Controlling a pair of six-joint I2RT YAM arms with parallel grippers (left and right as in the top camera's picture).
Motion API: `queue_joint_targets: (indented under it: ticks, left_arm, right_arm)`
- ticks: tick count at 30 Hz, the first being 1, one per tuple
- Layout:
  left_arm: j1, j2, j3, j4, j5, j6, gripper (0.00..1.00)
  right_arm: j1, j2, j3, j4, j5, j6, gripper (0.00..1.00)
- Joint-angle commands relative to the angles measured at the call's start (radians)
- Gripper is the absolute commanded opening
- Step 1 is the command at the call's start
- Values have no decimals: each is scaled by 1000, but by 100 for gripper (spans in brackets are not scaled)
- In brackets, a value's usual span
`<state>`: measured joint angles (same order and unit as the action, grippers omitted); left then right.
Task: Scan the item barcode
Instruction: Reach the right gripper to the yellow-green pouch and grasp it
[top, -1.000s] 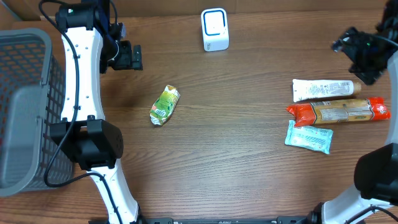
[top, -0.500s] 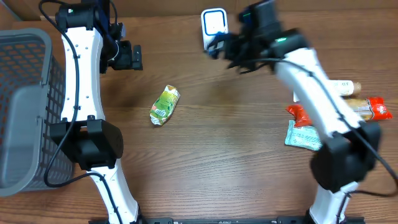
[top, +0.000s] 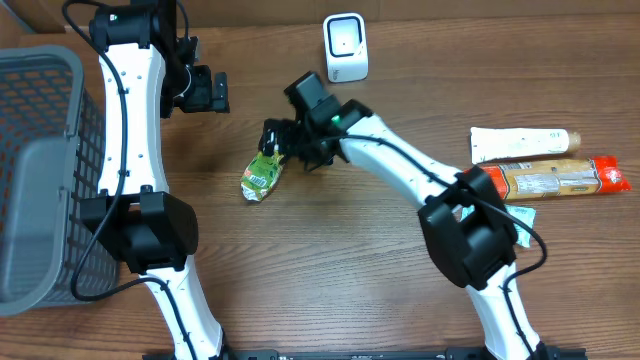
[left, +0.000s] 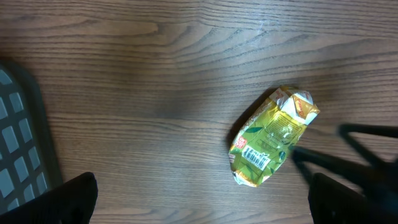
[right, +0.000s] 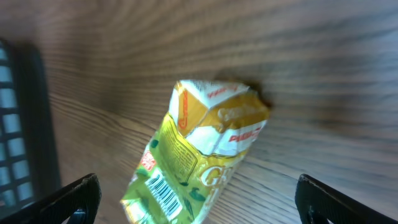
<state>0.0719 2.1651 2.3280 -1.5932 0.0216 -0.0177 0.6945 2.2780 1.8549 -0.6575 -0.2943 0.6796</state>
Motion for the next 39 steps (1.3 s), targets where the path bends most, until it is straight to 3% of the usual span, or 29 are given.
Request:
queue_joint_targets:
  ticks: [1, 5, 18, 33, 39]
  left_arm:
    - [-7, 8, -3, 1, -3, 18, 100]
    - [-7, 8, -3, 1, -3, 18, 100]
    - [-7, 8, -3, 1, -3, 18, 100]
    - [-7, 8, -3, 1, -3, 18, 100]
    - [-7, 8, -3, 1, -3, 18, 100]
  right_arm:
    - [39, 45, -3, 26, 68, 58, 100]
    - [56, 63, -3, 46, 112, 58, 98]
    - [68, 105, -3, -5, 216, 47, 79]
    - [47, 105, -1, -157, 211, -3, 6]
    - [23, 99, 0, -192, 198, -44, 4]
